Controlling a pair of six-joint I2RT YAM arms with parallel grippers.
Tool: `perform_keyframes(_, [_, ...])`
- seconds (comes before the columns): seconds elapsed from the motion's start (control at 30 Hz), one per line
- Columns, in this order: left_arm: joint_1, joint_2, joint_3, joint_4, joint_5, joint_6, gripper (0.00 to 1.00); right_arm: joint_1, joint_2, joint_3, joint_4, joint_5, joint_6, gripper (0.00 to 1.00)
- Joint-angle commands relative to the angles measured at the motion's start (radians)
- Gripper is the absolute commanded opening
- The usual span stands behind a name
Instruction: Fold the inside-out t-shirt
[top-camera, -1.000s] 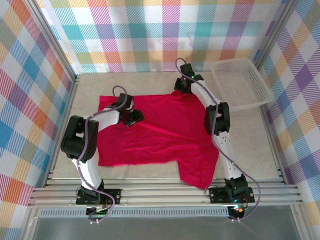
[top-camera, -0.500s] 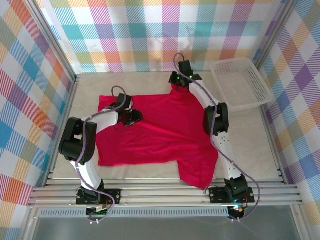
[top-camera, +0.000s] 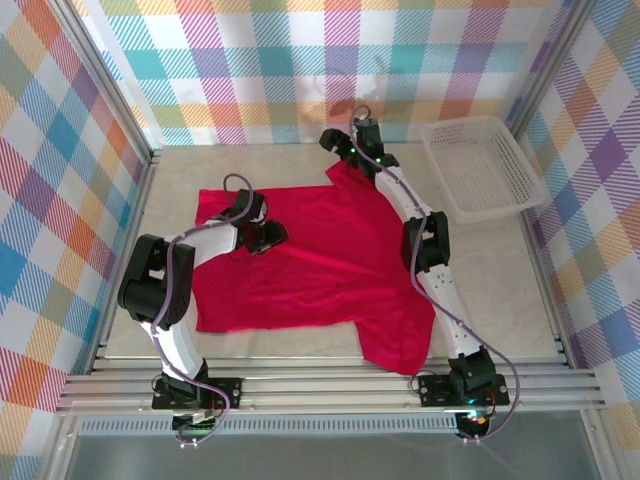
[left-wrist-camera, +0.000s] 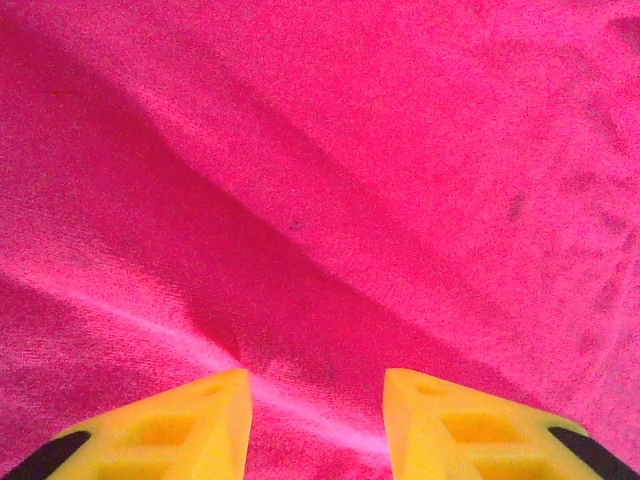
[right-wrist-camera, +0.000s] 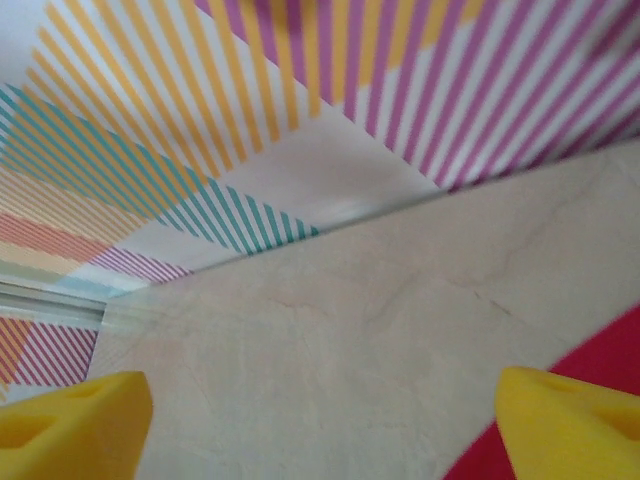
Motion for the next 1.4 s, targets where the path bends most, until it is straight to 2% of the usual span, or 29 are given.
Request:
perform_keyframes(0.0, [0.005, -0.063, 0.014, -0.105, -0.027, 0.042, 0.39, -0.043, -0.125, 0.008, -0.201, -0.077, -0.007, 0.94])
perform_keyframes(0.1, [0.038, -0.133, 0.026, -0.188, -0.067, 0.080, 0.47, -0.067, -0.308, -0.181, -0.362, -0.110, -0.093, 0.97])
perform_keyframes(0.17, [0.076, -0.157, 0.019, -0.208, -0.068, 0.091, 0.51, -0.068, -0.449, -0.391, -0.379, -0.104, -0.148, 0.97])
perform_keyframes(0.3, [0.202, -0.121, 0.016, -0.201, 0.019, 0.083, 0.51, -0.065, -0.685, -0.813, -0.351, -0.079, -0.194, 0.98])
perform_keyframes(0.4, [0.280, -0.055, 0.052, -0.193, 0.041, 0.083, 0.51, -0.066, -0.781, -1.045, -0.310, -0.036, -0.216, 0.99])
perform_keyframes(0.53, [0.352, 0.066, 0.159, -0.190, 0.038, 0.080, 0.51, -0.092, -0.774, -1.156, -0.263, -0.021, -0.209, 1.00])
perform_keyframes(0.63, [0.377, 0.176, 0.270, -0.201, 0.026, 0.075, 0.52, -0.133, -0.699, -1.127, -0.259, -0.033, -0.181, 1.00])
perform_keyframes(0.77, [0.383, 0.358, 0.462, -0.242, 0.037, 0.080, 0.52, -0.174, -0.573, -1.000, -0.287, -0.052, -0.158, 1.00])
perform_keyframes(0.9, [0.390, 0.529, 0.647, -0.291, 0.052, 0.080, 0.52, -0.184, -0.418, -0.789, -0.359, -0.060, -0.147, 1.00])
perform_keyframes(1.07, [0.402, 0.669, 0.864, -0.363, 0.084, 0.083, 0.53, -0.196, -0.236, -0.475, -0.475, -0.051, -0.143, 1.00])
perform_keyframes(1.23, [0.412, 0.592, 0.871, -0.352, 0.095, 0.084, 0.56, -0.201, -0.105, -0.119, -0.622, -0.065, -0.179, 1.00])
perform_keyframes(1.3, [0.420, 0.503, 0.835, -0.360, 0.072, 0.090, 0.57, -0.199, -0.123, -0.065, -0.650, -0.084, -0.188, 1.00])
perform_keyframes(1.37, [0.425, 0.389, 0.765, -0.363, 0.024, 0.096, 0.62, -0.195, -0.194, -0.098, -0.661, -0.089, -0.197, 1.00])
